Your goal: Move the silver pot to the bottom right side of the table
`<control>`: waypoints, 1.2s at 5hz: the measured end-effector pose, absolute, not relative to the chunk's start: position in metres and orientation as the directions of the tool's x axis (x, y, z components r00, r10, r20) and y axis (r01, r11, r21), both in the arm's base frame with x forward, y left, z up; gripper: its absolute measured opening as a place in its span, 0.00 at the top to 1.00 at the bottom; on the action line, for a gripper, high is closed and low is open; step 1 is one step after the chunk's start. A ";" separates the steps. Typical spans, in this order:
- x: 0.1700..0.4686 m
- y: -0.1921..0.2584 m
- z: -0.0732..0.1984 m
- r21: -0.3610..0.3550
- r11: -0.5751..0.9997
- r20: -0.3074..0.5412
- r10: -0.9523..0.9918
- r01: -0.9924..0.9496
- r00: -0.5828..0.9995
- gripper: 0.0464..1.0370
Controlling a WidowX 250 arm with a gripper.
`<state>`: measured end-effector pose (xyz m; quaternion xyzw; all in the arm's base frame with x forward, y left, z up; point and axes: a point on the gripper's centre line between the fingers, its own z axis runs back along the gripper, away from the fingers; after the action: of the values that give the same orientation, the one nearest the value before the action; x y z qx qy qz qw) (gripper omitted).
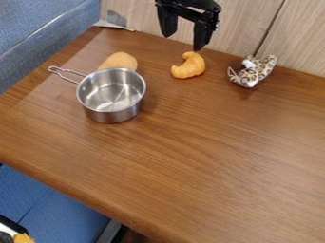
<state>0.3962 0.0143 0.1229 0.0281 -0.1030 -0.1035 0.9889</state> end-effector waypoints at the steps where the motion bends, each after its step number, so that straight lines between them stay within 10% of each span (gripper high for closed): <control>1: 0.392 0.014 0.107 0.066 0.978 0.156 -0.206 0.198 0.966 0.04; 6: 0.317 0.036 0.076 0.154 0.981 0.098 -0.138 0.122 0.986 0.04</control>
<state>0.3172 0.0359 0.0762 0.0738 -0.0540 -0.0655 0.9937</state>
